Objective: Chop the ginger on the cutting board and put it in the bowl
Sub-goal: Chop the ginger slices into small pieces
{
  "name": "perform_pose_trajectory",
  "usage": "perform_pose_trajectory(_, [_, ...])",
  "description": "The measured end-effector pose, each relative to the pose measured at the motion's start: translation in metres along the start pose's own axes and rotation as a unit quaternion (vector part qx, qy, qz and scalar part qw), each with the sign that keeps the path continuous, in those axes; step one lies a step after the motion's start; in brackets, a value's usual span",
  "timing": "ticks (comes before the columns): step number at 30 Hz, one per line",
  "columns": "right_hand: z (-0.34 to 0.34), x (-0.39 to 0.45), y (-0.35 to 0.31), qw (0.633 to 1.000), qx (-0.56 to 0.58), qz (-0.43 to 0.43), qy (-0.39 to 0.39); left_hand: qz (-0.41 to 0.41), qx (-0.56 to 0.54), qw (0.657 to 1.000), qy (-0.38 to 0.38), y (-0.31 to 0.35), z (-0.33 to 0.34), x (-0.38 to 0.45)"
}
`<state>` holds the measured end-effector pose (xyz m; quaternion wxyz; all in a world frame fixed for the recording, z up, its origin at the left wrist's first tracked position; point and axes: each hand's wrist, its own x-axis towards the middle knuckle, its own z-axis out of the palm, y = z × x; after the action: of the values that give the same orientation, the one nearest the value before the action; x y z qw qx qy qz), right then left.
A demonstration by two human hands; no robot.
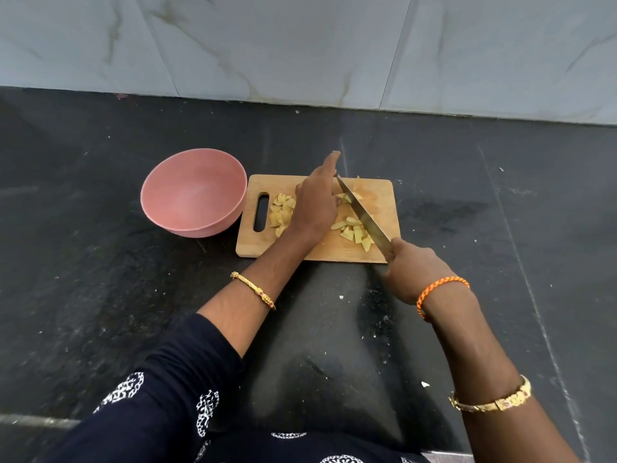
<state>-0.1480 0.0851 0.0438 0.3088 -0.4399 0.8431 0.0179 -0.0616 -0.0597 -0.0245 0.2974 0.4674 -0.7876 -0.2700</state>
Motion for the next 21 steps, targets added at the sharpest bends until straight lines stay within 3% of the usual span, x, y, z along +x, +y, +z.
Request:
perform_pose_trajectory(6, [-0.016, -0.016, 0.026, 0.999, 0.011, -0.006, 0.032, -0.032, -0.024, 0.999, -0.02, -0.003, -0.006, 0.006])
perform_pose_trajectory(12, [-0.01, -0.001, 0.01, 0.996, 0.056, -0.033, 0.066, -0.052, -0.034, 0.998, -0.02, -0.003, -0.007, 0.006])
perform_pose_trajectory(21, [-0.002, 0.011, -0.006, 0.997, 0.062, -0.021, 0.032, -0.051, -0.077, 0.995, 0.023, -0.007, -0.005, 0.003])
